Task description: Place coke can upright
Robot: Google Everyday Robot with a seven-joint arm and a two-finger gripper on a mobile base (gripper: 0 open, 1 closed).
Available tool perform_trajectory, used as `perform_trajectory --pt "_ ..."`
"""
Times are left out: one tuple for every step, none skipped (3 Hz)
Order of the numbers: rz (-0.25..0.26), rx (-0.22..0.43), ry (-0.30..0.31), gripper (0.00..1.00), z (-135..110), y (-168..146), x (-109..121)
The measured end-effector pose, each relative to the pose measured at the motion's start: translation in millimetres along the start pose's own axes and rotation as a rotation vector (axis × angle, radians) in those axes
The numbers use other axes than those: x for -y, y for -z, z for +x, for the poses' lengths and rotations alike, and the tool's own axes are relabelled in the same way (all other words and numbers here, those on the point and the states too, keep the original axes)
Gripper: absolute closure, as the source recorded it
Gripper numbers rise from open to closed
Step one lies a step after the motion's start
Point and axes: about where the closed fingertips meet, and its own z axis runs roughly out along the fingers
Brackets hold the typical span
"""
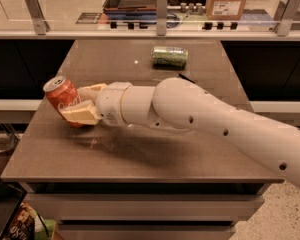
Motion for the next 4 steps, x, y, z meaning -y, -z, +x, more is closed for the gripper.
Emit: perform_trajectory --pt "0.000 0.000 -0.001 1.00 0.6 -0.2 0.0" --pt "-0.005 -0.002 -0.026 1.00 15.7 -2.3 3.1" --pt "-0.017 0.026 -0.052 1.00 29.1 -6.8 7.5" --pt "-0.020 0.028 -0.057 0.82 30.9 -7.5 7.9"
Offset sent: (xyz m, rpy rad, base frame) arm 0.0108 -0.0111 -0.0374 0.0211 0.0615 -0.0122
